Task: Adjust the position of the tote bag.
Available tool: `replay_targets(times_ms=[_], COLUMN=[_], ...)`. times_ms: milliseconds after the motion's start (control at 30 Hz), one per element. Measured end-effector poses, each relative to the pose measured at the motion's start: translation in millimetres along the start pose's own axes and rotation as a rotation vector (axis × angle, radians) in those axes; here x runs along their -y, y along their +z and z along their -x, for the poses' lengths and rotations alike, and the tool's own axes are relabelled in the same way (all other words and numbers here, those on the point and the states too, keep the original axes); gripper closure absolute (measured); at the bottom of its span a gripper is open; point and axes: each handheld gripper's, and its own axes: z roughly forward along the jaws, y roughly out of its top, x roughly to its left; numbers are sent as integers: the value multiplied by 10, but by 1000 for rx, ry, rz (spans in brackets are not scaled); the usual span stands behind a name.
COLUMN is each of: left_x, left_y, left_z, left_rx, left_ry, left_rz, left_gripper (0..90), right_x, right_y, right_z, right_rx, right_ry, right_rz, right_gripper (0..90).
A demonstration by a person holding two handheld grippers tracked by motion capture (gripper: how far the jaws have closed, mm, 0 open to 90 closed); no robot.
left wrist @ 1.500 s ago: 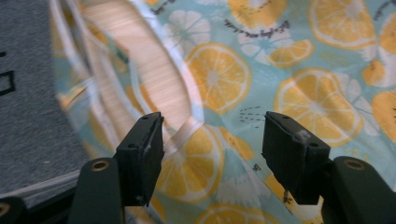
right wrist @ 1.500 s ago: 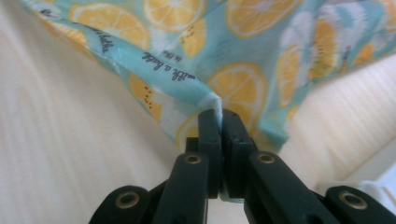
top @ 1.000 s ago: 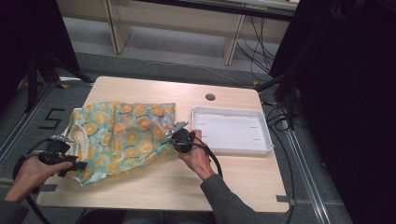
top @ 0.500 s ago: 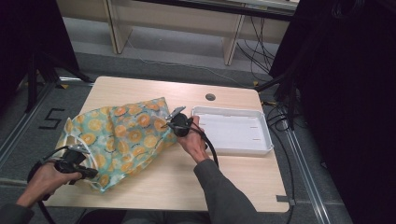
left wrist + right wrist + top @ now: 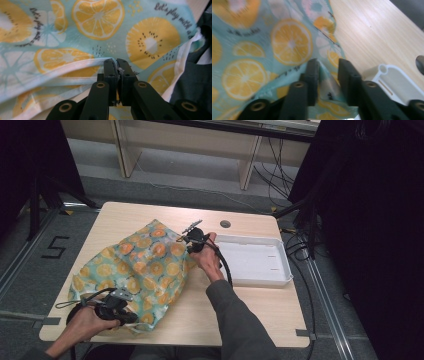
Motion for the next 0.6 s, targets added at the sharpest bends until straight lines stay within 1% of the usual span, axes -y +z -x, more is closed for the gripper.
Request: replay_targets(times_ms=[33, 67, 100, 133, 167, 200, 233, 267, 300, 333, 367, 400, 433, 467, 500, 533, 567, 600], left_x=[-28, -46, -75, -103, -118, -144, -170, -201, -225, -261, -285, -313, -346, -381, -401, -425, -439, -450], left_y=[22, 55, 88, 101, 121, 135, 155, 184, 191, 217, 236, 275, 287, 321, 326, 335, 320, 252], left_z=[34, 68, 107, 117, 141, 150, 171, 211, 223, 269, 288, 337, 356, 400, 409, 435, 443, 455], left_rx=[3, 11, 14, 18, 17, 15, 17, 18, 19, 27, 28, 38, 39, 44, 53, 72, 84, 94], left_ry=[11, -2, -2, 29, 20, 30, 25, 10, 27, 27, 46, 31, 50, 42, 58, 54, 54, 37], left_rz=[-5, 18, 16, -2, 2, -7, -2, 19, 13, 14, 16, 39, 25, 50, 36, 36, 32, 61], left_gripper=[865, 865, 865, 864, 862, 862, 862, 863, 863, 863, 862, 861, 859, 856, 848, 829, 768, 709], right_x=[16, 32, 45, 75, 103, 132, 173, 225, 299, 346, 427, 478, 541, 601, 670, 713, 759, 791], right_y=[-64, -128, -184, -273, -357, -424, -505, -577, -663, -715, -779, -800, -826, -837, -837, -821, -808, -807], right_z=[14, 28, 47, 81, 85, 100, 101, 103, 71, 52, 12, -16, -51, -76, -116, -130, -149, -167], right_rx=[-6, -4, -7, -16, -18, -17, -18, -18, -24, -27, -23, -19, -16, -23, -41, -38, -44, -49], right_ry=[18, 39, 45, 46, 77, 78, 86, 86, 107, 116, 146, 156, 179, 181, 198, 194, 183, 191], right_rz=[6, 23, 31, 54, 69, 76, 91, 109, 124, 120, 128, 142, 149, 149, 147, 146, 121, 105], right_gripper=[612, 576, 557, 535, 515, 502, 481, 475, 470, 467, 449, 440, 428, 426, 428, 428, 427, 426])
